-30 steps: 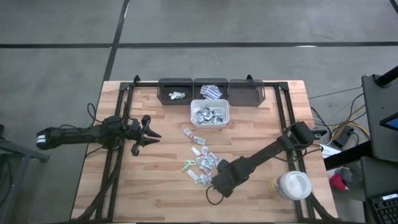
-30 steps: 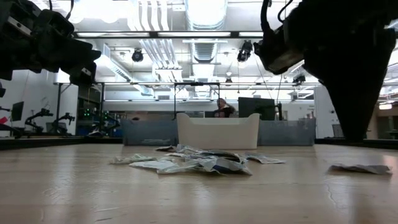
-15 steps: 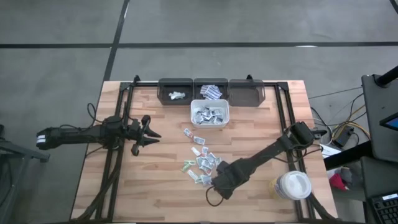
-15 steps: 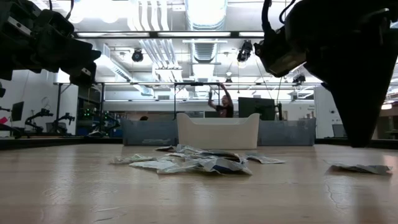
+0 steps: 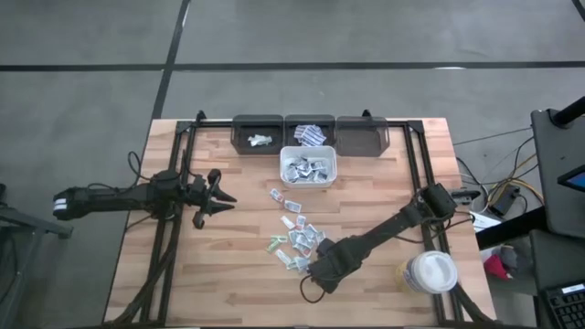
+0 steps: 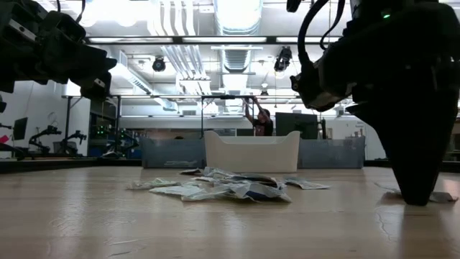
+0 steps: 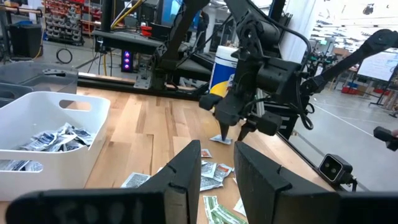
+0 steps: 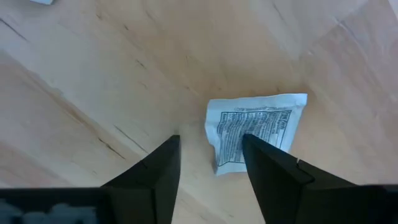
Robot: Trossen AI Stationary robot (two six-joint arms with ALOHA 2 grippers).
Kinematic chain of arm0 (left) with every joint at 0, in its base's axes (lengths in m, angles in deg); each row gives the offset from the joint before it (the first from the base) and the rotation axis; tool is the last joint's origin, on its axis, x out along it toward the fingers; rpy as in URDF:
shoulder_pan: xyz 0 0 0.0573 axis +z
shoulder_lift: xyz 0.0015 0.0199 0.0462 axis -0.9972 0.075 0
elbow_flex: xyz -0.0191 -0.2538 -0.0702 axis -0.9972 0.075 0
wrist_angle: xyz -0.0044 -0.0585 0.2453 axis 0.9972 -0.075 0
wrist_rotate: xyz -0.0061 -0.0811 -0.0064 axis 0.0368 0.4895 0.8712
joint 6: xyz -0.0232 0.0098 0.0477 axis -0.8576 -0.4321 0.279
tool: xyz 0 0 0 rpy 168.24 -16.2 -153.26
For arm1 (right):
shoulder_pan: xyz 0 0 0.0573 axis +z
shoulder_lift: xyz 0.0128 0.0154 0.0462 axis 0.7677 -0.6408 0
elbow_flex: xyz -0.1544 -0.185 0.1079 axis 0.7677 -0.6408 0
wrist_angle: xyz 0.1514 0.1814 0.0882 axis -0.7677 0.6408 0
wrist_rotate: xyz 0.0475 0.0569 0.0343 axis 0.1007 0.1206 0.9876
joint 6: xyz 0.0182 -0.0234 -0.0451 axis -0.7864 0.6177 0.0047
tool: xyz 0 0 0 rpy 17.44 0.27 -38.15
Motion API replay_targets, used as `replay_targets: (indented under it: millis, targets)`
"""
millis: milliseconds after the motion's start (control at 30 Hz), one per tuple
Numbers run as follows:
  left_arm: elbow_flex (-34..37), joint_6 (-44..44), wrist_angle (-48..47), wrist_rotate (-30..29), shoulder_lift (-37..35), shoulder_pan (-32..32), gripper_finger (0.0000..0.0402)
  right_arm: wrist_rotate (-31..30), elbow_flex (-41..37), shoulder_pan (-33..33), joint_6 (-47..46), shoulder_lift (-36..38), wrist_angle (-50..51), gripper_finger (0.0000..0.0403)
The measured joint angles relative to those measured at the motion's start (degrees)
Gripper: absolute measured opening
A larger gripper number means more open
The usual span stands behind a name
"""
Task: Pick & Place First Aid Supplies
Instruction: Put the blue alcohol pad into the white bin
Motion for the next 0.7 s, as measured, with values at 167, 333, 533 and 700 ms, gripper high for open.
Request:
replay_targets:
  millis: [167,333,533,700]
  targets:
    - [0.0,-0.3,-0.3,0.0,0.0,0.0,0.0094,0.0,0.1,0.0,-1.0,-0.7,0.4,0.0124]
    - [0.0,-0.4,-0.3,0.0,0.0,0.0,0.0094,-1.8,0.0,-0.1,1.1,-0.4,2.2,0.0061]
    - [0.0,-0.4,-0.3,0.0,0.0,0.0,0.0094,-0.8,0.4,-1.9,9.3,2.2,3.6,0.0011]
    - [0.0,-0.4,-0.2,0.0,0.0,0.0,0.0094,-1.0,0.7,-5.2,29.7,8.9,-2.8,0.0008]
